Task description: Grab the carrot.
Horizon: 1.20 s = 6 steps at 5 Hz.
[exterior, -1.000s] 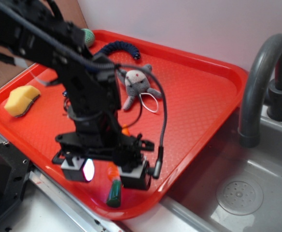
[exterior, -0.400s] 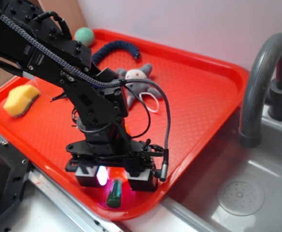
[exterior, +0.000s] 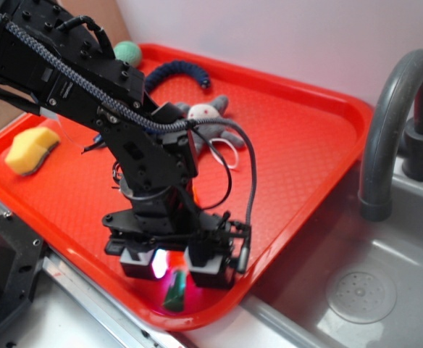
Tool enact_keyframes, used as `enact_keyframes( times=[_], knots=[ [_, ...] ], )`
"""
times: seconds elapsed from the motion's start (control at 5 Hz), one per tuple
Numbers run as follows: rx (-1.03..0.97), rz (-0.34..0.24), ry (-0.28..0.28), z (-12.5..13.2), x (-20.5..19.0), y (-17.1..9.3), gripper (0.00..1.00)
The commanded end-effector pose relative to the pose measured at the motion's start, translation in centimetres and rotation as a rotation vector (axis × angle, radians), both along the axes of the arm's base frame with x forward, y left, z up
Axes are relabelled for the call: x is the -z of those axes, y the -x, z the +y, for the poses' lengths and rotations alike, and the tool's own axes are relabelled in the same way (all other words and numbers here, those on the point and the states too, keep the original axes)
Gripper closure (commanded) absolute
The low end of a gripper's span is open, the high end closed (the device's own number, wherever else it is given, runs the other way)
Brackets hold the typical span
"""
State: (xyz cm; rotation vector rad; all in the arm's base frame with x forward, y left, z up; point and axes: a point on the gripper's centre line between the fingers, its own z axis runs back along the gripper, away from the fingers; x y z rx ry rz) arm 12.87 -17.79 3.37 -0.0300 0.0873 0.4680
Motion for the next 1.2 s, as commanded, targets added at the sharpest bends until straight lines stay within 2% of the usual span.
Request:
enact_keyframes(
  times=[0.0, 0.4, 0.6, 0.8, 1.0],
  knots=[
    [0.443, -0.063, 0.051, 4.5, -9.1, -2.9, 1.00],
    [0.350, -0.128, 0.035, 11.2, -14.1, -5.6, 1.00],
    [0.297, -0.160, 0.057, 14.6, -15.4, -6.8, 1.00],
    [0.247, -0.152, 0.017, 15.2, -15.0, -8.0, 1.00],
    [0.301, -0.134, -0.003, 14.8, -14.4, -9.0, 1.00]
  ],
)
